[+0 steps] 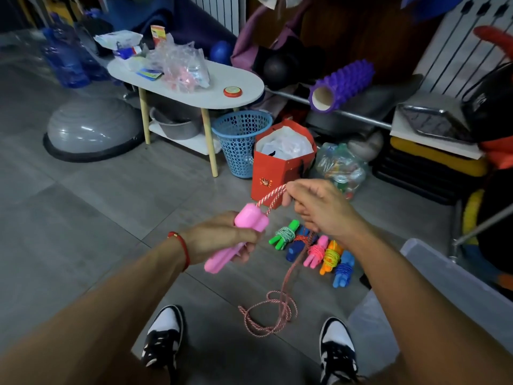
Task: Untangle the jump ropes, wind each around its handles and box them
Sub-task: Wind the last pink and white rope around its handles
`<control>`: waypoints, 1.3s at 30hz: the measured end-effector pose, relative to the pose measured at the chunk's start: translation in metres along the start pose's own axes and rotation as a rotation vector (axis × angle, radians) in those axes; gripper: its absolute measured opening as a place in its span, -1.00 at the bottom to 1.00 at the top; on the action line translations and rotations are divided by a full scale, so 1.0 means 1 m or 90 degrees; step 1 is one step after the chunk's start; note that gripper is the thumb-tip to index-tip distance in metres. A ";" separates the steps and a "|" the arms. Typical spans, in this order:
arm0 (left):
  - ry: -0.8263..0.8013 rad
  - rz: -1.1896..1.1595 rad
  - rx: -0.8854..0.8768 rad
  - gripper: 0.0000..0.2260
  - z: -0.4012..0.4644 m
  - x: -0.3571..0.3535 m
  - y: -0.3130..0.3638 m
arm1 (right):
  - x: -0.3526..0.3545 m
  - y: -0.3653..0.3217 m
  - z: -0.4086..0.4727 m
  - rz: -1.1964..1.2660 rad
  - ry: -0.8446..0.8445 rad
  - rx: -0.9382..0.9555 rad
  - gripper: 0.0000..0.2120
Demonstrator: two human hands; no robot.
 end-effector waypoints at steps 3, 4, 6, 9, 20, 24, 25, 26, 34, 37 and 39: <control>0.004 0.028 0.062 -0.77 0.003 0.003 -0.005 | 0.001 0.001 0.005 0.022 0.057 -0.006 -0.66; -0.006 0.024 0.087 -0.74 0.003 0.003 -0.008 | 0.003 0.002 0.006 0.013 0.081 -0.004 -0.65; -0.040 -0.019 0.112 -0.74 0.002 0.002 -0.010 | 0.007 0.002 0.006 -0.011 0.120 -0.002 -0.65; -0.065 -0.101 0.113 -0.75 0.001 -0.002 -0.011 | 0.008 0.004 0.007 0.000 0.151 -0.026 -0.63; -0.044 -0.210 0.065 -0.86 -0.009 -0.006 0.012 | 0.015 0.007 0.005 -0.019 0.224 0.012 -0.58; -0.094 -0.143 0.028 -0.71 -0.017 -0.003 0.013 | 0.025 0.014 0.009 -0.018 0.295 0.011 -0.56; -0.114 -0.145 0.026 -0.71 -0.019 -0.003 0.013 | 0.028 0.016 0.010 -0.011 0.306 0.007 -0.55; -0.123 -0.154 0.027 -0.73 -0.021 -0.003 0.014 | 0.029 0.017 0.010 -0.006 0.310 0.006 -0.55; -0.096 -0.192 -0.008 -0.65 -0.024 -0.007 0.013 | 0.025 0.009 0.005 -0.038 0.244 0.095 -0.58; -0.138 -0.199 0.018 -0.64 -0.026 -0.009 0.014 | 0.022 0.006 0.002 -0.052 0.192 0.119 -0.60; -0.123 -0.193 0.033 -0.72 -0.024 -0.010 0.011 | 0.018 0.004 0.001 -0.056 0.159 0.124 -0.59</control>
Point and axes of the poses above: each hand's wrist, its own z-axis towards the middle knuckle, its own x-axis out of the back of the hand, y = z × x, the point moved 3 cm from there along z, towards the middle knuckle, and after that the axes turned 11 degrees about -x, right-handed, at the moved point
